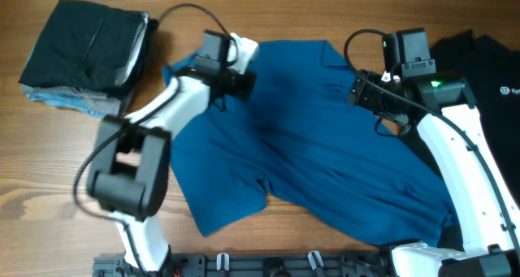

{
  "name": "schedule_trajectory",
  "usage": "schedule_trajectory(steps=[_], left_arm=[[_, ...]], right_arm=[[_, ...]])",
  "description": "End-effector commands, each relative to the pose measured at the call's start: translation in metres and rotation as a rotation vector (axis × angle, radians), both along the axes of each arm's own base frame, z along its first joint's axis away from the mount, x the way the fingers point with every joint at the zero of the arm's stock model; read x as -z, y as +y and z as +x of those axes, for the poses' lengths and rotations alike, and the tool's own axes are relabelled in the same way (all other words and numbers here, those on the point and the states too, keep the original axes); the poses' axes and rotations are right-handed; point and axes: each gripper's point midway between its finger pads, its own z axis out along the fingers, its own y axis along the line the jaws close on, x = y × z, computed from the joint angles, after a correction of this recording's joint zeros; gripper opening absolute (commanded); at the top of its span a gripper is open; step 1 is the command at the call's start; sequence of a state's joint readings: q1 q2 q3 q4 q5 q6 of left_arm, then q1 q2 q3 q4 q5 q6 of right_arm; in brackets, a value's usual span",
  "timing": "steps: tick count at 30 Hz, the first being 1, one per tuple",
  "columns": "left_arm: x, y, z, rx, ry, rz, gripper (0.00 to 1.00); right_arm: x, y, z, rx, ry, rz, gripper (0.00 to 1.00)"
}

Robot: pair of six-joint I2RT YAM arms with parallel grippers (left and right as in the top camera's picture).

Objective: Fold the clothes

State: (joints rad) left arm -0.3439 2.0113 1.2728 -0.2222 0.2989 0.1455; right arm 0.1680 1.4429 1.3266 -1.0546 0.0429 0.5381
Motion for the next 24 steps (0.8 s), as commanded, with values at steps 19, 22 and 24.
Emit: schedule_trajectory(steps=[19,22,24], left_arm=[[0.003,0.205,0.031,-0.696,0.095,0.097,0.1],[-0.032,0.199,0.025,-0.677,0.071,0.058,0.15],[-0.051,0.189,0.02,-0.645,0.063,0.009,0.17]], right_arm=[[0.067,-0.041,0.042,0.082,0.109,-0.018,0.67],[0.098,-0.047,0.032,0.062,0.231,0.009,0.59],[0.112,-0.034,0.029,-0.032,0.278,0.083,0.47]])
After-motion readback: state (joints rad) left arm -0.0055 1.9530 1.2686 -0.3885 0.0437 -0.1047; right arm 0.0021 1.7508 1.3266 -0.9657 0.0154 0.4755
